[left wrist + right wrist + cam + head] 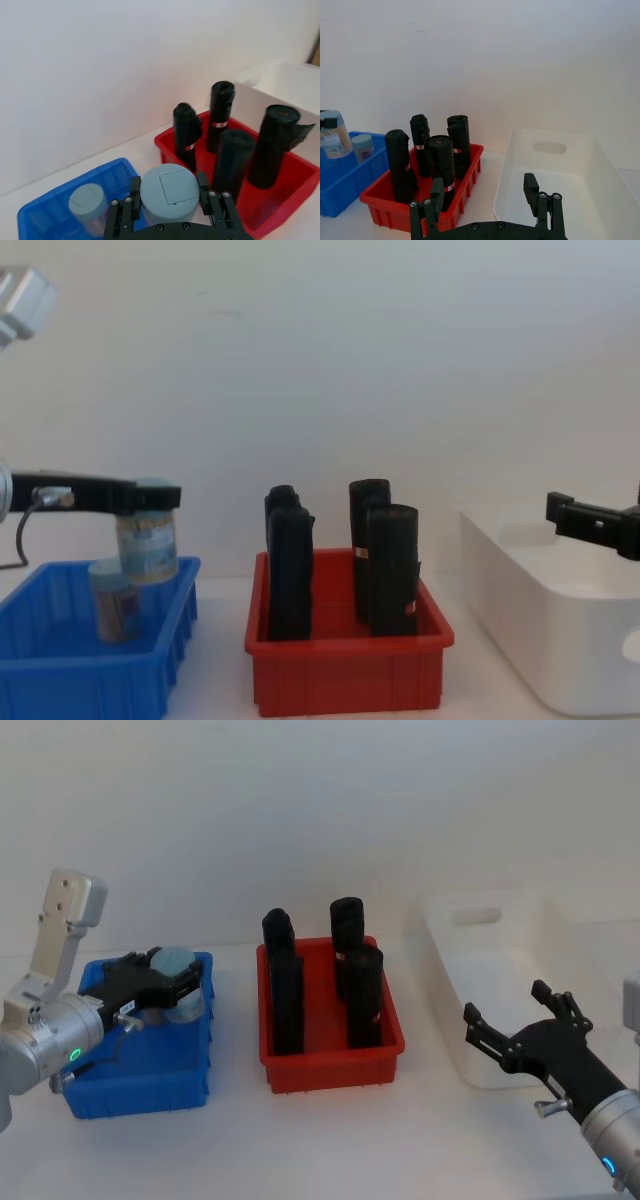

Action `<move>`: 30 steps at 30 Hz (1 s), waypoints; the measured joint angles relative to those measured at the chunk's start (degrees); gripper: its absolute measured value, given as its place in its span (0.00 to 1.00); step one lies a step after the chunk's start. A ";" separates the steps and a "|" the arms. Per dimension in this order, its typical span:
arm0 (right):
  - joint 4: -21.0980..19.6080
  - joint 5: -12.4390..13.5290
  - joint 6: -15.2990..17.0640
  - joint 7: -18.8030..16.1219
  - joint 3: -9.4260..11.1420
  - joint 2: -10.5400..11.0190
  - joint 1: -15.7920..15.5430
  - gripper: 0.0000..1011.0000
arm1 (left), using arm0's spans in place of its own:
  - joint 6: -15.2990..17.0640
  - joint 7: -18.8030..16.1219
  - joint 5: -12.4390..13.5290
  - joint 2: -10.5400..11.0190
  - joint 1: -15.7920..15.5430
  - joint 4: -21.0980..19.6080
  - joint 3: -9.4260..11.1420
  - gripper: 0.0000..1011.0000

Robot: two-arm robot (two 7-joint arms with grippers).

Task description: Pick the cotton swabs from the blue box and place them into the white box.

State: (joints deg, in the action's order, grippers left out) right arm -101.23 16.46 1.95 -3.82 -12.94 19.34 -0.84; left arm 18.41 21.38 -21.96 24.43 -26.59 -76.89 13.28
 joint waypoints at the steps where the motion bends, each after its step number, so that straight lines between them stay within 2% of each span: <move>1: 0.00 0.00 0.00 0.00 0.00 0.00 0.00 0.99 | 0.91 0.79 -0.16 0.19 0.00 -1.07 -0.06 0.66; 8: 0.00 0.00 0.00 0.00 0.00 0.00 0.00 0.99 | 3.86 4.17 -0.72 0.74 -0.17 -4.87 -0.14 0.66; 9: 0.00 0.00 0.00 0.00 0.00 0.00 0.00 0.99 | 4.76 5.65 -0.93 0.89 -0.34 -5.87 -0.13 0.66; 14: 0.00 0.00 0.00 0.00 0.00 0.00 0.00 0.99 | 6.19 8.80 -1.32 1.09 -0.76 -7.59 0.09 0.66; 25: 0.00 0.00 0.00 0.00 0.00 0.00 0.00 0.99 | 8.29 16.43 -2.01 1.06 -2.07 -9.84 1.11 0.66; 30: 0.00 0.00 0.00 -0.03 0.00 -0.01 0.00 0.99 | 8.72 17.98 -2.20 1.01 -2.35 -10.30 1.38 0.66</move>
State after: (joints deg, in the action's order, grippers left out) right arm -101.23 16.46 1.95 -3.85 -12.94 19.33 -0.84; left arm 27.13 39.37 -24.16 25.44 -28.94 -87.19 14.67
